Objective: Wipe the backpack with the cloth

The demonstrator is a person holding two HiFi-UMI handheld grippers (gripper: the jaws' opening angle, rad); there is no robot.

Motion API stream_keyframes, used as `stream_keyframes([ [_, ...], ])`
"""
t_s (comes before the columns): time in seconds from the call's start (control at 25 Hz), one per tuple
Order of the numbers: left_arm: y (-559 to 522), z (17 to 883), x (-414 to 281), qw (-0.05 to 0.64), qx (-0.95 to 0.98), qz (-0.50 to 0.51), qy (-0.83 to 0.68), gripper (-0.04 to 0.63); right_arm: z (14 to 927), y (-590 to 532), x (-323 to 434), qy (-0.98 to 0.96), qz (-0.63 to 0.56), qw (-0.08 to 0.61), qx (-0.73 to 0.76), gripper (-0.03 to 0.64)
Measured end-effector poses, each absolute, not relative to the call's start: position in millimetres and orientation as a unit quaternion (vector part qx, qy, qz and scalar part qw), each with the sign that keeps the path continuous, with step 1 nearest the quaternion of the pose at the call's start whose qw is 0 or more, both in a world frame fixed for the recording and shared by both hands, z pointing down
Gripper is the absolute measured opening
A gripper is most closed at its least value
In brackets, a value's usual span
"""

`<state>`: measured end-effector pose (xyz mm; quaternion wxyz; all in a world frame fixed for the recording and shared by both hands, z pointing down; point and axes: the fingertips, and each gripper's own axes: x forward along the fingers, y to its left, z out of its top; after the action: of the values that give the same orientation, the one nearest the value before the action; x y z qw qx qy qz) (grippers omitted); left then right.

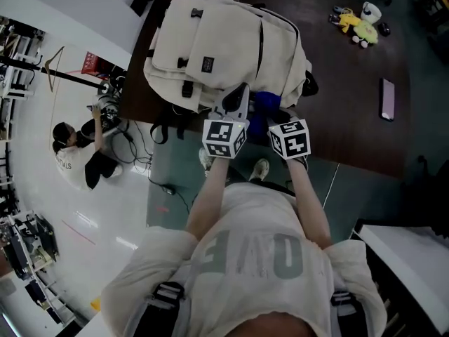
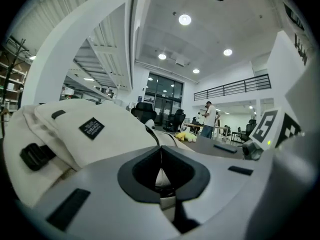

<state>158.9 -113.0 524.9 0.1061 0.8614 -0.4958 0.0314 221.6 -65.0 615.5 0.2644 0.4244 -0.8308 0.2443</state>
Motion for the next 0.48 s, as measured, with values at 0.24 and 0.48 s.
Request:
stream_keyframes([
  [0.24,-122,537,172,0.112,0.864,0.040,-0.490,0.006,617,-63,256,-0.813,0.244,0.268,0.456,0.038],
  [0.48,-121,550,160,0.128,0.858,0.042,-0.496,0.005,623,-62,287,-0.789,0.249,0.269,0.493,0.038],
])
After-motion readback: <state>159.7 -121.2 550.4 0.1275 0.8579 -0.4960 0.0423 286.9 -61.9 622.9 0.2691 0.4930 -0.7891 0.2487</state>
